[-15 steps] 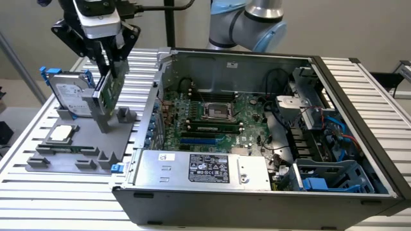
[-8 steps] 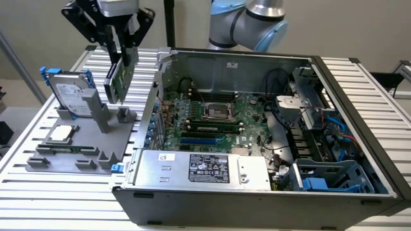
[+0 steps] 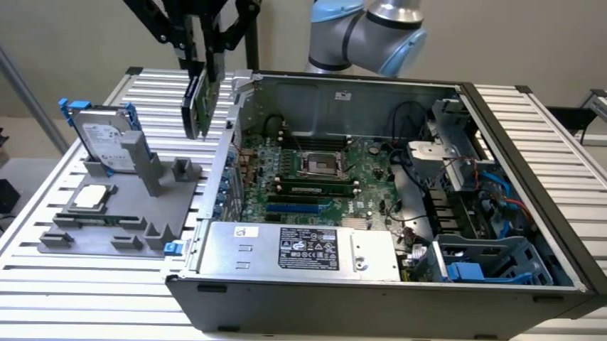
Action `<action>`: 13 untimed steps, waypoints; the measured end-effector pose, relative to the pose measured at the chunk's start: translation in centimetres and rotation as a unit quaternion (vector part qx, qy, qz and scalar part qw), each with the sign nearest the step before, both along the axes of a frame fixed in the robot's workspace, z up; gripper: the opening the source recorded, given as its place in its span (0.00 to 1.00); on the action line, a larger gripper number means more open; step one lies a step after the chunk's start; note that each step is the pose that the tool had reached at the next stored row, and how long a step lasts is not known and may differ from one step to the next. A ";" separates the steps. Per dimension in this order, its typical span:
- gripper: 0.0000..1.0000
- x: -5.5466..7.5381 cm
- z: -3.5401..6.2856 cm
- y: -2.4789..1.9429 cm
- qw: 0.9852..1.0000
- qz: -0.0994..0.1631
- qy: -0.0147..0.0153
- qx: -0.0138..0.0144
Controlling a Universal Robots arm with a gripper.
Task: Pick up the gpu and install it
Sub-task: 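Pick up the gpu and move the gpu toward the slot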
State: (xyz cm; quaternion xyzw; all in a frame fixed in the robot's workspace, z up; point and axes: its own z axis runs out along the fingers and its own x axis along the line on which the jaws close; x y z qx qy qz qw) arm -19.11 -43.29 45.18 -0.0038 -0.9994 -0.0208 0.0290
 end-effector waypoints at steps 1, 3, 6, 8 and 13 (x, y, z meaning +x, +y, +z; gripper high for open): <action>0.26 0.5 0.04 0.00 1.000 0.000 0.001 0.000; 0.26 1.4 0.07 0.00 1.000 0.000 0.001 0.000; 0.26 2.7 0.08 0.00 1.000 0.000 0.002 0.001; 0.26 3.6 0.07 0.00 1.000 0.000 0.002 0.001; 0.26 5.9 0.05 0.00 1.000 0.000 0.003 0.001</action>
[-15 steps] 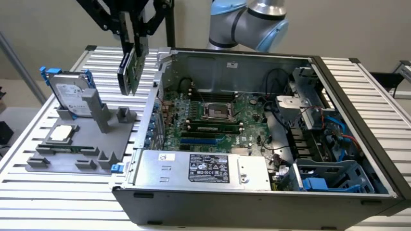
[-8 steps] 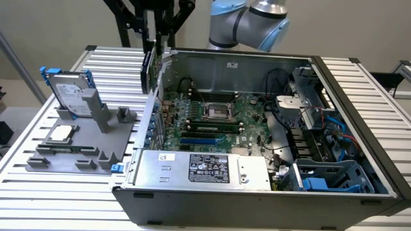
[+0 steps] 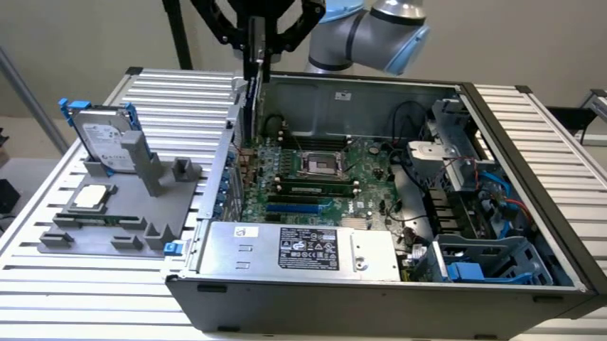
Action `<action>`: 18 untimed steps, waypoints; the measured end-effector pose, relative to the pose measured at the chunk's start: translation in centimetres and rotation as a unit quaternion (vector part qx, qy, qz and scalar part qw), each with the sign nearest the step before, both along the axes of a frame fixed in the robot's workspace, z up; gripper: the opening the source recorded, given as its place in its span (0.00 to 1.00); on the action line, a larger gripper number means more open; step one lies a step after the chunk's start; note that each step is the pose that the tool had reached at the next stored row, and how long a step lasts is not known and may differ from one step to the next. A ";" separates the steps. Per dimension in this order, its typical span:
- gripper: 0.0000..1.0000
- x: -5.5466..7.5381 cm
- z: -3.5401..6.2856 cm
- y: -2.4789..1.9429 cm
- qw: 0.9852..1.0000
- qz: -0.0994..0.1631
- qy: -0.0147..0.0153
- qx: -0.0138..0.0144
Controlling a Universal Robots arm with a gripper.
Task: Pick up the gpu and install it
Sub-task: 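Pick up the gpu and move the gpu toward the slot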
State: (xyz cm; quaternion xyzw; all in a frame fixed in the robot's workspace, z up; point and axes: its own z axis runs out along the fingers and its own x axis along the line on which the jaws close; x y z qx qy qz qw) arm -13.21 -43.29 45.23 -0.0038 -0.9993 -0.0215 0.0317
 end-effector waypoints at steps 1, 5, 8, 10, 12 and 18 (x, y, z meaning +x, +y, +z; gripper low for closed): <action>0.26 0.4 -0.02 0.00 1.000 0.000 0.000 0.000; 0.26 2.3 -0.20 0.00 1.000 0.000 0.000 0.000; 0.26 3.6 -0.44 0.00 1.000 0.000 0.000 0.000; 0.26 4.6 -0.72 0.00 1.000 0.000 0.000 0.000; 0.26 5.4 -1.03 0.01 1.000 0.000 0.000 0.000; 0.26 8.2 -2.07 0.01 1.000 0.000 0.000 -0.002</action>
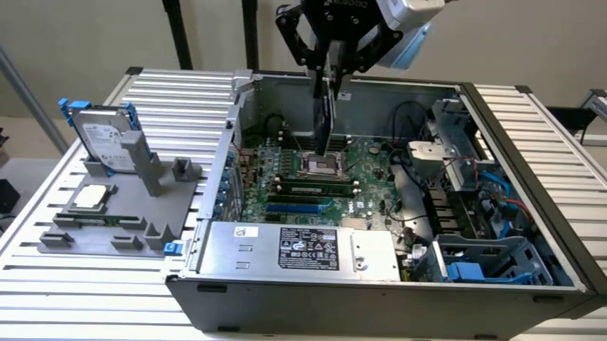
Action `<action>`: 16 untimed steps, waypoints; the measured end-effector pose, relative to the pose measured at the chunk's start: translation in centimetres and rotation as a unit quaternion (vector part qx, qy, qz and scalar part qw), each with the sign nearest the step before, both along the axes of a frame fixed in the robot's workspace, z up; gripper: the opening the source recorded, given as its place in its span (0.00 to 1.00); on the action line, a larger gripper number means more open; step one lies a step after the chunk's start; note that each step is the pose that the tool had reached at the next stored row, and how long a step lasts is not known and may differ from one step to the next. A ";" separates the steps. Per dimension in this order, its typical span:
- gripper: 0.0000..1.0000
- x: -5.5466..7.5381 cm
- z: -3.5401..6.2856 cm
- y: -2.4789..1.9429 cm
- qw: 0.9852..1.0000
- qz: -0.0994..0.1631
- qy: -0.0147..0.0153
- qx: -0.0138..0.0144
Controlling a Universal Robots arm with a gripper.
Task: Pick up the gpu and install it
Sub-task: 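Pick up the gpu and move the gpu toward the slot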
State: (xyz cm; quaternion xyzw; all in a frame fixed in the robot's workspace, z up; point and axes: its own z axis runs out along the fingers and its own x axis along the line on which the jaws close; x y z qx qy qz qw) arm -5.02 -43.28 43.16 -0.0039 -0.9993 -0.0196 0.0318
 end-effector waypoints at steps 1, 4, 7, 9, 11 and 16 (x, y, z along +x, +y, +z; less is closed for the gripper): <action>0.26 0.5 -0.18 0.00 1.000 0.000 0.000 0.000; 0.26 1.8 -0.73 -0.01 1.000 0.000 0.000 -0.001; 0.26 3.1 -1.27 -0.06 1.000 0.000 0.000 -0.001; 0.26 4.0 -1.64 -0.23 1.000 0.000 0.000 -0.001; 0.26 4.6 -1.99 -0.59 1.000 0.000 0.000 -0.001; 0.26 4.9 -2.49 -1.11 1.000 0.000 0.000 -0.001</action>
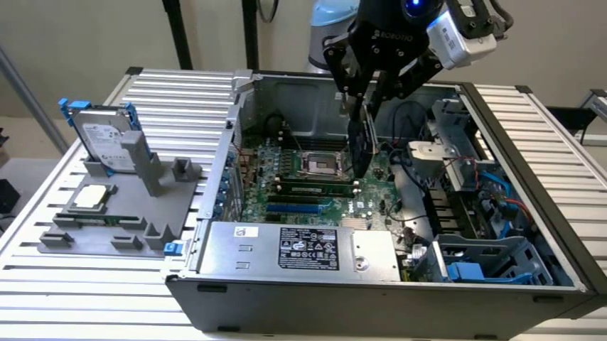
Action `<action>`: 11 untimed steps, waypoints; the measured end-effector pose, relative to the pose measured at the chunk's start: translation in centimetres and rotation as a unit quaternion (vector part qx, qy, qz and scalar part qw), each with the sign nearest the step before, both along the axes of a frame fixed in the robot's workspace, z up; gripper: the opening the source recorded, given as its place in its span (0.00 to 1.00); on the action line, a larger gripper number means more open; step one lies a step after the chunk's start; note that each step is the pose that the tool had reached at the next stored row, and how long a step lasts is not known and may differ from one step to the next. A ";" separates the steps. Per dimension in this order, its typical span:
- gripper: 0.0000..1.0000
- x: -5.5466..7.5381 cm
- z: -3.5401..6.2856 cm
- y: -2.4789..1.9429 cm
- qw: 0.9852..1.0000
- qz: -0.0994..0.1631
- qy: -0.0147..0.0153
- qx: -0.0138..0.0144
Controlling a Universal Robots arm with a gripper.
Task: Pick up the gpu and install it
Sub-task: 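Pick up the gpu and move the gpu toward the slot, then insert the gpu into the slot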
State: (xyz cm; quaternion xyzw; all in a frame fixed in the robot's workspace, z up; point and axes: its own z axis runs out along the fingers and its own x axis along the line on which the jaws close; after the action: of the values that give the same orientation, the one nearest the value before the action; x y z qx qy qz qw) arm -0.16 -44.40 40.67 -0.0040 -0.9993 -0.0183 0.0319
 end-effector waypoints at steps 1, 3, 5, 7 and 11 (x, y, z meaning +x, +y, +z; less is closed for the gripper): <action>0.26 0.0 0.00 0.00 1.000 0.000 0.000 0.000; 0.26 0.0 0.00 0.00 1.000 0.000 0.000 0.000; 0.26 0.0 0.00 0.00 1.000 0.000 0.000 0.000; 0.26 0.0 0.00 0.00 1.000 0.000 0.000 0.000; 0.26 0.0 0.00 0.00 1.000 0.000 0.000 0.000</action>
State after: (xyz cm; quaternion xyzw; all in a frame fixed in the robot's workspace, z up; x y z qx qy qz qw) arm -0.15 -44.40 40.67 -0.0039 -0.9993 -0.0183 0.0320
